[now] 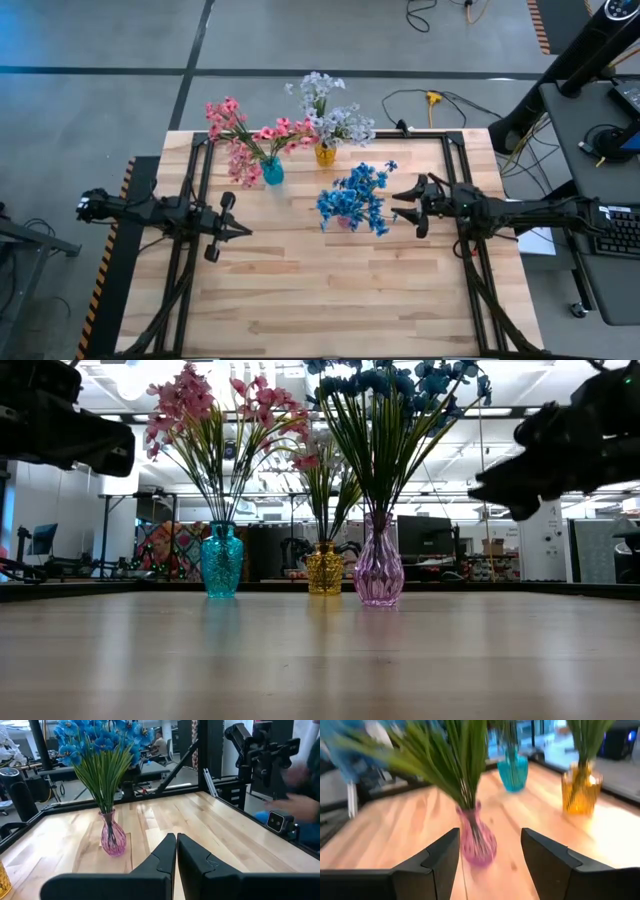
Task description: Sort flowers into vase by color
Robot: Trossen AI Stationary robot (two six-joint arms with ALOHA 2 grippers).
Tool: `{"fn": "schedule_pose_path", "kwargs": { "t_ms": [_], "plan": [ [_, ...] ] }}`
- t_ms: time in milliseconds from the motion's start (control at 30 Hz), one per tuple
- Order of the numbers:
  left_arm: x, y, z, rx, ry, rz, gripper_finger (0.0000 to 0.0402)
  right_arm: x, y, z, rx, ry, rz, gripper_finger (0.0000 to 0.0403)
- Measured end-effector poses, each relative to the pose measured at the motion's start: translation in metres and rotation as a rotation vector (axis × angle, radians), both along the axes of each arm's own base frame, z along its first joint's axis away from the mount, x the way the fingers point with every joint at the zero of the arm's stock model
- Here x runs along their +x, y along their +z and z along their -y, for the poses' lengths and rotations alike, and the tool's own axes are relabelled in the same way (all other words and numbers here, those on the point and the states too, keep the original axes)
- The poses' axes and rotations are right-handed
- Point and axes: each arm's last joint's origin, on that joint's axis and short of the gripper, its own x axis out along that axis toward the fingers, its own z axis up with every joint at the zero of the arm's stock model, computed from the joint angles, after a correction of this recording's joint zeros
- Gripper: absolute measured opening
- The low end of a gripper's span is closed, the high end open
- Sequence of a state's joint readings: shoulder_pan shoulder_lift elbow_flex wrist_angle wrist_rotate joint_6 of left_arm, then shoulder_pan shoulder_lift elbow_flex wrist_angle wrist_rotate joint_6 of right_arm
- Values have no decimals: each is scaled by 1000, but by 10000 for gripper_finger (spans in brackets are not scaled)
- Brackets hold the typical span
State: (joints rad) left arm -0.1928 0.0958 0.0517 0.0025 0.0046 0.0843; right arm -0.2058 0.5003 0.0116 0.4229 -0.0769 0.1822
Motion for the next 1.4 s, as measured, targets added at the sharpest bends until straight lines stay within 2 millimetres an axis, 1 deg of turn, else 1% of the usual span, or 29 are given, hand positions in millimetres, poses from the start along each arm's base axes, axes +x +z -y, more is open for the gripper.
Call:
{"fn": "schedule_pose_path", "kwargs": {
  "t_ms": [267,500,700,867,933,1033,1100,1400],
  "plan": [
    [1,-1,0,2,1,-9,0,-3,-13,-1,28,0,-134,203],
    [1,-1,0,2,2,-9,0,-2,-12,-4,56,47,-134,203],
    [1,-1,0,2,2,-9,0,-2,-5,-13,-127,170,-64,203],
    [1,-1,0,2,2,-10,0,-15,13,-24,-279,252,101,203],
    [1,-1,0,2,2,-10,0,-21,14,-28,-336,279,125,203],
    [1,-1,0,2,2,-11,0,-30,12,-31,-407,311,117,203],
    [1,-1,0,3,2,-12,0,-35,17,-31,-428,285,185,203],
    [2,-2,0,4,4,-21,0,-34,16,-31,-518,203,146,203]
  ]
}}
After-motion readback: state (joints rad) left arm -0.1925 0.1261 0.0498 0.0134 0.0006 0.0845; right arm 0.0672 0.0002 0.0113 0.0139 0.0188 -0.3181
